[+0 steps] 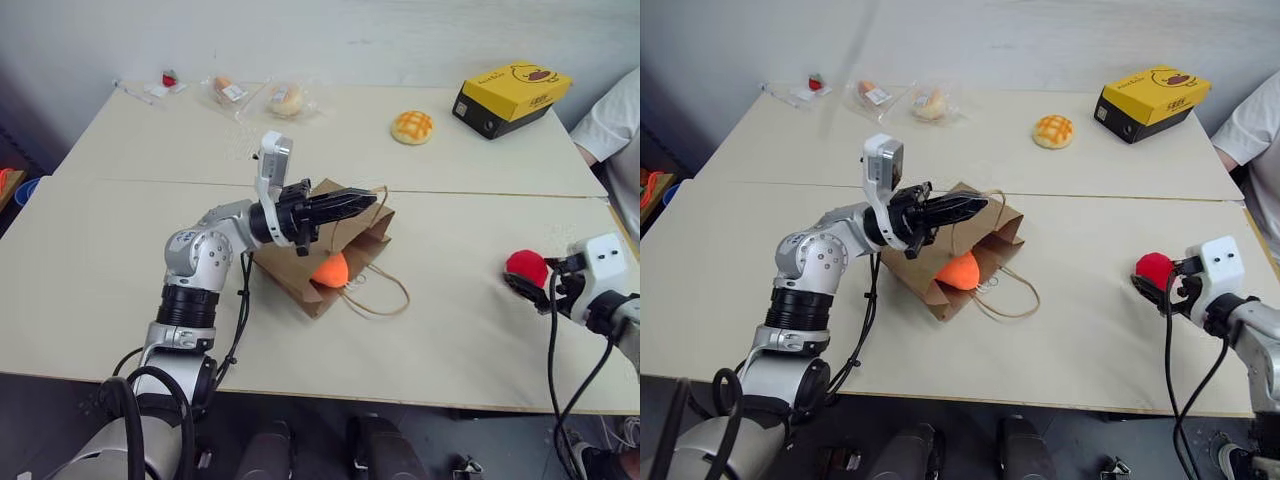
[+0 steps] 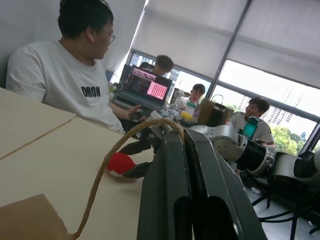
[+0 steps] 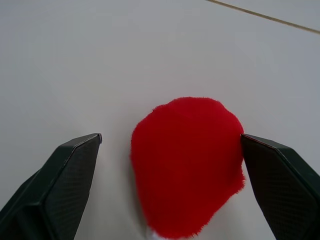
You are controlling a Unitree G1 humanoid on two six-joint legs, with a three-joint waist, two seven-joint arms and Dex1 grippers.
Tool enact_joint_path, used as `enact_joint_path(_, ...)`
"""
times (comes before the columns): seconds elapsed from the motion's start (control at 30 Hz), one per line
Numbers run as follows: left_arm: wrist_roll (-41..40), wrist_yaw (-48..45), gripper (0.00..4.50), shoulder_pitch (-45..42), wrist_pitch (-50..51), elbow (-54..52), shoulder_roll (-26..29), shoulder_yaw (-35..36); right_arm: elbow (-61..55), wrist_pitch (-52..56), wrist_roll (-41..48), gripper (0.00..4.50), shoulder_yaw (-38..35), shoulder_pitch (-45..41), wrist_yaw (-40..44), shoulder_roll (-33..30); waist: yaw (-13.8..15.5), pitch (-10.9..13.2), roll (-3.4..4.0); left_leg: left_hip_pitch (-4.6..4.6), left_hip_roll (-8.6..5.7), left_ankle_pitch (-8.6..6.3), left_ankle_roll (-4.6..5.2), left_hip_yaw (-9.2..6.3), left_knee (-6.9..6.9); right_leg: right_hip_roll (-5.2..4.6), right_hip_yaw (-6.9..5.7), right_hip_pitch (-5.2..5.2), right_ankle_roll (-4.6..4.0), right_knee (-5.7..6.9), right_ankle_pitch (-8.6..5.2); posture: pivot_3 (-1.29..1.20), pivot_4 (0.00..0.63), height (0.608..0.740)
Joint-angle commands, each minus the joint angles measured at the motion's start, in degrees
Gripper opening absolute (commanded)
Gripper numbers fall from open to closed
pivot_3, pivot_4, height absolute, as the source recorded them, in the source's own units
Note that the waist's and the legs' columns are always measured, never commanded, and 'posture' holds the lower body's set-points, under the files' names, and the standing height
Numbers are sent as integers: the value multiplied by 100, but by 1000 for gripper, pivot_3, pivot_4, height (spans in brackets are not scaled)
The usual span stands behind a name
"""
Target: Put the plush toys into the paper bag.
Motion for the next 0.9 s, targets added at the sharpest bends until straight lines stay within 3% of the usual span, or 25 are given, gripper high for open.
enact_joint_path(0.03,33,-12,0,-85,-157,-224,34,13,462,-312,-238,4080,115,-349,116,-80,-5,0,0,0,0,0,0,-1,0,0,0,0,0,0,0,0,150,740)
enact_joint_path(0.33,47,-55,0,-81,-192,-222,30,-9,494,-439,-397,1087,362,-508,813,-382,-8,0,1,0,0,0,0,0,0,0,-1,0,0,0,0,0,150,740)
enact_joint_path(0.43,-60,-57,0,-146,-88,-189,30,70,-288,-378,3,436,443,-469,1256,-307,-8,0,1,0,0,0,0,-2,0,1,-2,1,0,0,0,0,150,740)
enact_joint_path(0.53,-335,79,0,-332,179,-83,-33,321,-1747,447,1133,366,540,-554,1344,261,-106,3,-3,0,10,1,-2,-3,0,9,-1,-1,0,3,0,0,150,740)
enact_joint_path(0.67,-411,33,0,-490,454,-3,54,297,-2846,1237,1437,366,1267,-832,488,1116,-100,2,-1,1,14,2,-13,-16,-1,13,-8,-1,0,6,0,0,150,740)
enact_joint_path(0.9,-507,-18,0,-576,733,100,85,357,-2258,1007,638,366,2113,-1379,-275,2030,-54,2,-1,-16,-5,3,-10,-36,4,-10,-21,-2,0,-5,0,0,150,740)
